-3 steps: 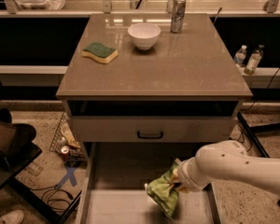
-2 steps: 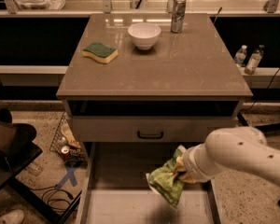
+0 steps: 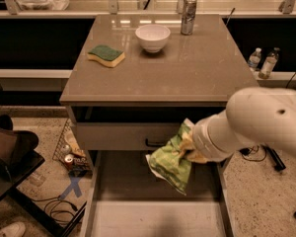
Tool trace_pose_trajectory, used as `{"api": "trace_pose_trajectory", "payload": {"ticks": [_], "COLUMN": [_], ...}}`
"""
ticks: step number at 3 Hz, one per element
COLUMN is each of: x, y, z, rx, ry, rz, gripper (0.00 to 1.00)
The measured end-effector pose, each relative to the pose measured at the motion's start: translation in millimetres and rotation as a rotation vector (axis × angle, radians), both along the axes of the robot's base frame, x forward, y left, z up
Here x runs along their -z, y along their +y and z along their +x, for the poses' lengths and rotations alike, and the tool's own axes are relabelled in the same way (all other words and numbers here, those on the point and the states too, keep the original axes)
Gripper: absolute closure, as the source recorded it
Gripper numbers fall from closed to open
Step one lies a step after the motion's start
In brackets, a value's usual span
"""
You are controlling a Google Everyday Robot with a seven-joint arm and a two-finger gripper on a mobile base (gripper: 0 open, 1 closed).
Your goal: Pick green jalapeno chip bag from middle drawer and place on counter
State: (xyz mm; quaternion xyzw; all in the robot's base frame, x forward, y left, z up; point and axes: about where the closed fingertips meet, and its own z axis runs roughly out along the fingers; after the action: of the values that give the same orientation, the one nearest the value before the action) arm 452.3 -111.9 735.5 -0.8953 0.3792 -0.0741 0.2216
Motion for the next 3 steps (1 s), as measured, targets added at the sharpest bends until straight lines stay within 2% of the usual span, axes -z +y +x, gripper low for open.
{"api": "trace_pose_trajectory", "payload": {"ticks": [1, 2, 3], "x": [-65, -120, -147], "y": [15, 16, 12], "z": [11, 22, 24], "rx": [-0.022, -0.03, -0.037], "ry": [-0.075, -0.155, -0.238], "rz": [-0.015, -0.033, -0.076], "gripper": [1.0, 1.0, 1.0]}}
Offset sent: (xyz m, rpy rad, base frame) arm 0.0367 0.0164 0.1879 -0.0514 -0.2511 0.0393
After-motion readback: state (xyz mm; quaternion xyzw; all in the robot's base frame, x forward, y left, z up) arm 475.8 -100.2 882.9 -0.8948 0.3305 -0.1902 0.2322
